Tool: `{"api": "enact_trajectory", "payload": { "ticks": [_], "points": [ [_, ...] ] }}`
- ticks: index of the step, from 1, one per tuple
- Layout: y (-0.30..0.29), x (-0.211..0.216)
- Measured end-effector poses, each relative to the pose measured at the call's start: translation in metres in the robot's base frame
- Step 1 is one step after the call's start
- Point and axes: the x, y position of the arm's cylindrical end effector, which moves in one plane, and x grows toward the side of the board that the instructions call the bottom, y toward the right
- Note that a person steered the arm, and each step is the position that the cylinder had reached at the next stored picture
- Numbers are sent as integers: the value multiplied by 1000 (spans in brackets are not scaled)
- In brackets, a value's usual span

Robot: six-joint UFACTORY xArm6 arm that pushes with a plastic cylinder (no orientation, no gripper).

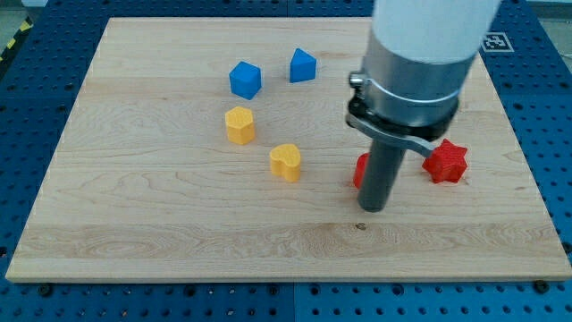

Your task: Place the arm to the top right of red star

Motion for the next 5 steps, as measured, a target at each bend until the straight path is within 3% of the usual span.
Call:
{"api": "enact_trajectory", "payload": {
  "ticks": [3,5],
  "points": [
    [148,6],
    [163,-27]
  ]
}}
